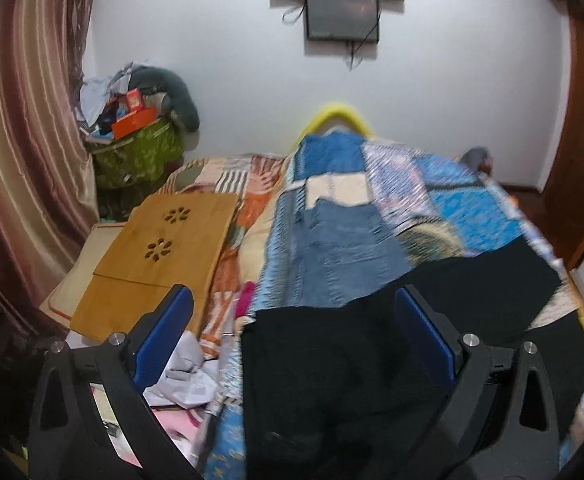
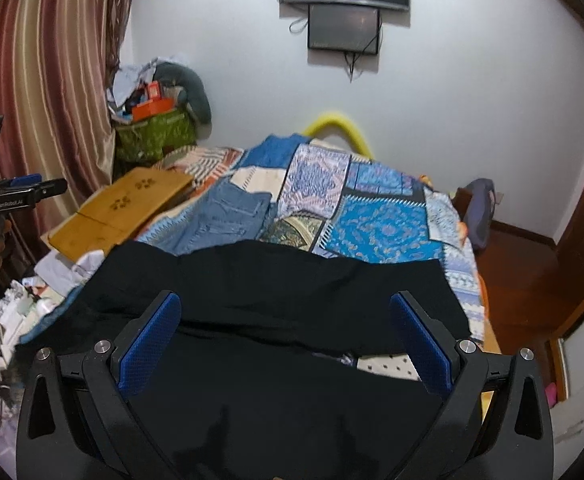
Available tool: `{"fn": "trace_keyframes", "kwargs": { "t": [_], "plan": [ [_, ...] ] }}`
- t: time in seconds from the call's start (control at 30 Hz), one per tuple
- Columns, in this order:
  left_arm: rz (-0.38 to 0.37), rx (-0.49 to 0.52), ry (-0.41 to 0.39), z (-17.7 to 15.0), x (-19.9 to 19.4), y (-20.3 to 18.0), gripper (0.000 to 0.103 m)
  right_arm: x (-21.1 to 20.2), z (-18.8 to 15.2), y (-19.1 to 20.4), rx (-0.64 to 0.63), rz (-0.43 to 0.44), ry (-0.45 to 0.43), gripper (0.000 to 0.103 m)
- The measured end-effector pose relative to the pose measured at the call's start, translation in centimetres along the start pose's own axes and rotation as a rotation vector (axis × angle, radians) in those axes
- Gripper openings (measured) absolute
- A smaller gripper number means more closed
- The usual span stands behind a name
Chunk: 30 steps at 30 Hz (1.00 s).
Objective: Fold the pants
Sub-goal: 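Grasp the black pants waistband with the left gripper while the right gripper grasps it too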
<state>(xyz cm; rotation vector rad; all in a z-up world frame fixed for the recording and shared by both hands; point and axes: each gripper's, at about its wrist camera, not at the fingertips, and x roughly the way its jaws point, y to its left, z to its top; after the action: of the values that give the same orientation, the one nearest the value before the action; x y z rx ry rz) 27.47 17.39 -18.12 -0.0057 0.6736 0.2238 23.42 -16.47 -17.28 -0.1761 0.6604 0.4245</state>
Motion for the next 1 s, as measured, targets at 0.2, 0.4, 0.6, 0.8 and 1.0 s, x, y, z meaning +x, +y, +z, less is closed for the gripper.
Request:
{"fn": "trace_keyframes", "kwargs": {
  "t": [0.2,0.4,0.6,0.8,1.0],
  "plan": [
    [0.017,-0.013,0.181,-1.3,9.1,2.1,0.081,6.5,1.1,-2.3,0.007,0.043,0.087,0.091],
    [-0.009,-0.059,0.317,-4.0,15.2,3.4,0.071,13.6,1.8,-4.6,0.056,0.157,0.217,0.067],
    [-0.019,-0.058,0.409,-6.1,19.2,3.6,0.071,19.1,2.7,-5.0,-0.030,0.193,0.278,0.066],
    [0.008,-0.037,0.453,-7.2,21.9,3.3,0.071,23.0,3.2,-4.7,-0.113,0.222,0.305,0.066],
    [0.004,-0.038,0.439,-6.7,22.2,2.7,0.051,25.7,2.9,-5.6,-0.089,0.305,0.389,0.065]
  ]
}}
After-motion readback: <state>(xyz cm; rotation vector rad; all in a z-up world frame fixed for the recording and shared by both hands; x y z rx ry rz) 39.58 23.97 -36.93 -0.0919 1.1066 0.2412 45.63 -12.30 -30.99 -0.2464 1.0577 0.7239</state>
